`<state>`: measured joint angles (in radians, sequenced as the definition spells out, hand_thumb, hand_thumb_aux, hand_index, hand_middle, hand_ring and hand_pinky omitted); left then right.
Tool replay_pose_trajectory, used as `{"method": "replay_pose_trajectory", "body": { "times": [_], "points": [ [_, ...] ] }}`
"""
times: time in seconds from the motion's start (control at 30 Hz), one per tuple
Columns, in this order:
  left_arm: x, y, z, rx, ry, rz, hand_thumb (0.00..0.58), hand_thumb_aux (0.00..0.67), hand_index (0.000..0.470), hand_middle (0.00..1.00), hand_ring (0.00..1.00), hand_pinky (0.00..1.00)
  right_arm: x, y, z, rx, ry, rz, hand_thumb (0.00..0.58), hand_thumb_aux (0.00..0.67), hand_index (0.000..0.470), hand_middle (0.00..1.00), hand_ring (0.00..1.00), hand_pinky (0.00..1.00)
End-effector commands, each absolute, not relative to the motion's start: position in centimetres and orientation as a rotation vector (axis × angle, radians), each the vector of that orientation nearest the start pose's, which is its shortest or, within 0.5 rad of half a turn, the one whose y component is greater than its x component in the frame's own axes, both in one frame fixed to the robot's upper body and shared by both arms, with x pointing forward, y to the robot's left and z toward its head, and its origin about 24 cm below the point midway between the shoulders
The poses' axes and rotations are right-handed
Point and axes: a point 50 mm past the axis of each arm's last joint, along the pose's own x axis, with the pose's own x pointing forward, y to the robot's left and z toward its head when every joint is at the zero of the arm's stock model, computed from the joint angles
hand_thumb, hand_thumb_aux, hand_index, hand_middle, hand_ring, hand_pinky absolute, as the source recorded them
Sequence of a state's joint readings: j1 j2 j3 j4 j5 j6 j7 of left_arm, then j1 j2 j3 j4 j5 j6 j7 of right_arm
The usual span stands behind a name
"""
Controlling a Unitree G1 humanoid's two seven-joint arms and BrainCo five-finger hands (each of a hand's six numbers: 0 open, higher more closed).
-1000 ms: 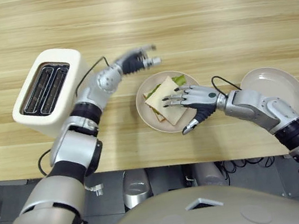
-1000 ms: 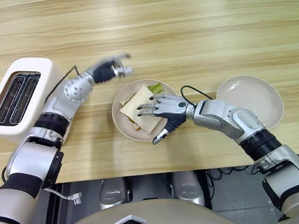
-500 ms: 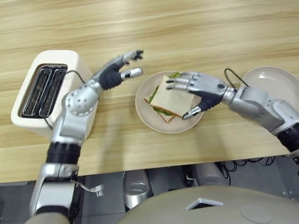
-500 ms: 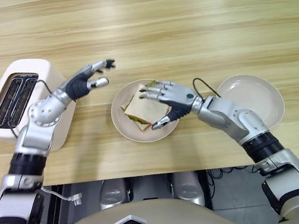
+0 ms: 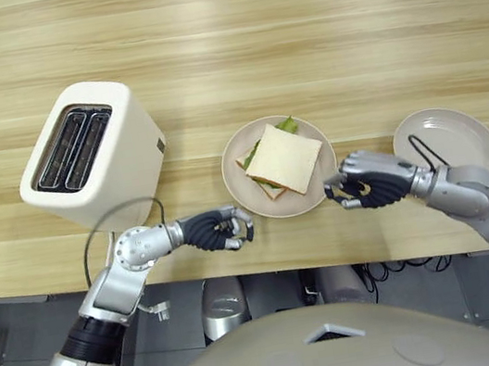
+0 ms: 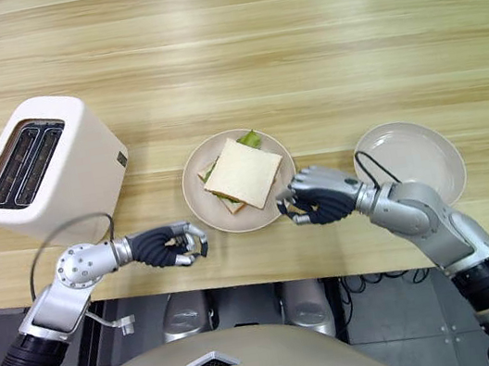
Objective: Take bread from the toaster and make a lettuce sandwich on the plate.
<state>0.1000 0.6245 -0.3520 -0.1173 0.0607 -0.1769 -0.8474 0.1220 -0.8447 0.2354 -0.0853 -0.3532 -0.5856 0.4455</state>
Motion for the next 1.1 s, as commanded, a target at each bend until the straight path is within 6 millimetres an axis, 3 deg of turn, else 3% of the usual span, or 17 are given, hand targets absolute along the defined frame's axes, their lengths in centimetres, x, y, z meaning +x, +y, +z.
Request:
{"method": "replay_pose_trajectory", "body": {
  "times": [0.03,0.17,0.33,0.63,0.93,1.1],
  "points": [
    [18.1,15.7,1.4,0.616,0.285,-1.281,0.580,0.670,0.460,1.00,1.00,1.00,18.2,-19.5,3.7,-1.163,-0.053,1.103,0.580,0.670,0.460,1.00,1.00,1.00],
    [18.4,15.4,0.4,0.636,0.309,-1.254,0.580,0.670,0.460,1.00,1.00,1.00,18.2,-18.5,2.4,-1.182,-0.035,1.072,0.580,0.670,0.460,1.00,1.00,1.00],
    [18.6,14.8,-0.9,0.692,0.333,-1.238,0.580,0.670,0.460,1.00,1.00,1.00,18.6,-17.7,0.9,-1.327,-0.029,1.025,0.580,0.670,0.460,1.00,1.00,1.00],
    [20.6,13.4,-2.4,0.723,0.338,-1.115,0.580,0.670,0.460,1.00,1.00,1.00,19.9,-15.3,0.0,-1.311,-0.056,0.944,0.580,0.670,0.460,1.00,1.00,1.00],
    [24.2,12.8,-3.4,0.774,0.356,-0.956,0.580,0.670,0.460,1.00,1.00,1.00,23.9,-13.4,-0.1,-1.357,-0.046,0.874,0.580,0.670,0.460,1.00,1.00,1.00],
    [27.2,12.9,-3.7,0.865,0.368,-0.879,0.580,0.670,0.460,1.00,1.00,1.00,27.3,-12.9,0.7,-1.389,-0.052,0.808,0.580,0.670,0.460,1.00,1.00,1.00]
  ]
}}
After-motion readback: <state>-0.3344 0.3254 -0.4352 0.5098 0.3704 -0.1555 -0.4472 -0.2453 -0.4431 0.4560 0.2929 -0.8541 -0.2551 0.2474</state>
